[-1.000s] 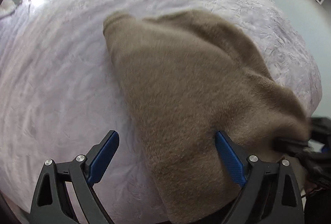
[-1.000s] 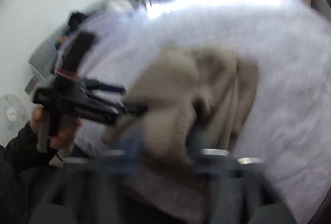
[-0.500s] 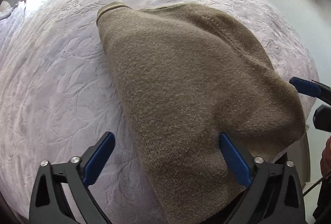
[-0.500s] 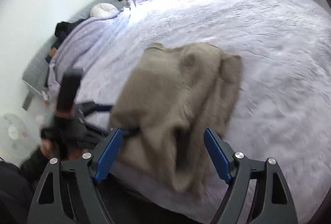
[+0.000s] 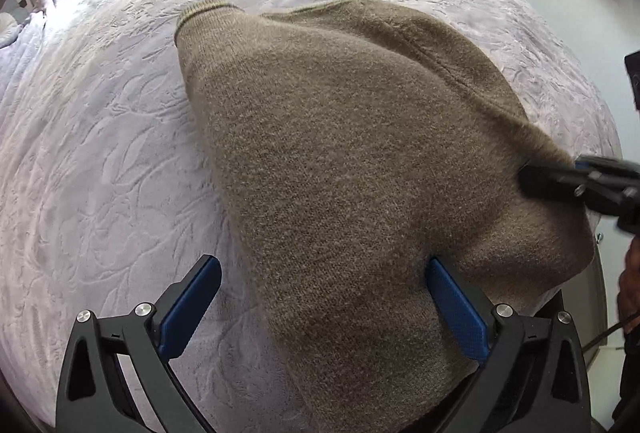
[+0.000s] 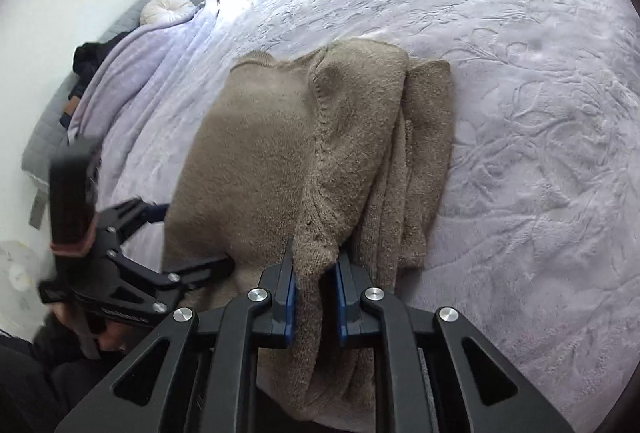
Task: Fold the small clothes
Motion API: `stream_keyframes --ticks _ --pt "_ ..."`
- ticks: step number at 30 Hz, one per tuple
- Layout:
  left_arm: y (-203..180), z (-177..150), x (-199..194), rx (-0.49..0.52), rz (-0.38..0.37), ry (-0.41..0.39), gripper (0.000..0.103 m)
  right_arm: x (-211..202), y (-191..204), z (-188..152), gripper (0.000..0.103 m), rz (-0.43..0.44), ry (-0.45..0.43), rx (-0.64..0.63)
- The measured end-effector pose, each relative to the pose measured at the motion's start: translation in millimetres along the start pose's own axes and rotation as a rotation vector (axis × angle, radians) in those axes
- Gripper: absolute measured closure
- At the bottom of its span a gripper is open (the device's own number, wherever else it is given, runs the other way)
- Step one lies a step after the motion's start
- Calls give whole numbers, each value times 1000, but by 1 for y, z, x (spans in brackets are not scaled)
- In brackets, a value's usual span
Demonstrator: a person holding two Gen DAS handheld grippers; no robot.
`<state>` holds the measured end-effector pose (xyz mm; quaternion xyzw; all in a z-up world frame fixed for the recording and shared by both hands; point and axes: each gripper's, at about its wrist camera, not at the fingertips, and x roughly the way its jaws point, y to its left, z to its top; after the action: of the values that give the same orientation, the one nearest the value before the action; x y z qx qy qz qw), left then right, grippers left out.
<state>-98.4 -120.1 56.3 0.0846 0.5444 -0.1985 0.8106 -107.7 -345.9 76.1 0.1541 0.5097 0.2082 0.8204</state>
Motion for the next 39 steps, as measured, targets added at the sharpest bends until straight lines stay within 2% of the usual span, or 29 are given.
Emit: stream_keyframes --ticks 2,4,5,7,11,13,14,15,16,19,22,24,26,28,30,33,35,37,39 --pt "3 -1 -3 -1 4 -3 0 -15 10 7 64 -44 -54 -35" --pt "4 -2 -4 -9 0 0 0 -37 25 18 26 -122 -126 -107" --pt "4 -2 -4 -9 1 1 0 -43 34 23 21 -147 -152 -147" --pt "4 -2 -4 -7 5 0 0 -46 52 33 21 -139 -173 -238" --pt "1 4 -1 -18 2 5 0 -12 74 55 21 -82 -87 -351" --pt "3 4 -3 -29 -2 8 0 24 72 69 22 -136 -25 -374" --pt "7 4 -6 -34 3 5 0 43 61 74 22 -249 -10 -385" --pt "11 4 -11 -42 7 -4 0 54 49 77 22 -326 5 -367" --pt "15 4 -14 -49 9 -12 0 63 30 81 22 -330 30 -306" --pt "30 11 -24 -88 -19 -25 0 54 -7 81 22 -217 19 -135" --pt "45 18 -34 -132 -38 -45 0 31 -13 66 21 -207 -6 -121" --pt "55 23 -41 -159 -13 -70 0 13 -18 52 21 -205 -24 -96" --pt "66 27 -44 -181 -4 -81 0 -4 -26 37 21 -165 -42 -58" --pt "74 30 -39 -211 -49 -69 0 -17 -33 31 21 -114 -60 -14" --pt "70 35 -29 -219 -99 -39 0 -28 -38 21 19 -19 -78 40" --pt "53 40 -5 -207 -169 20 0 -20 -37 19 19 82 -78 73" --pt "49 43 11 -210 -210 50 0 -3 -37 22 19 91 -46 81" --pt "49 43 25 -249 -282 77 0 17 -36 26 16 111 0 92" --pt "44 46 33 -257 -319 70 2 38 -33 29 16 142 28 89"
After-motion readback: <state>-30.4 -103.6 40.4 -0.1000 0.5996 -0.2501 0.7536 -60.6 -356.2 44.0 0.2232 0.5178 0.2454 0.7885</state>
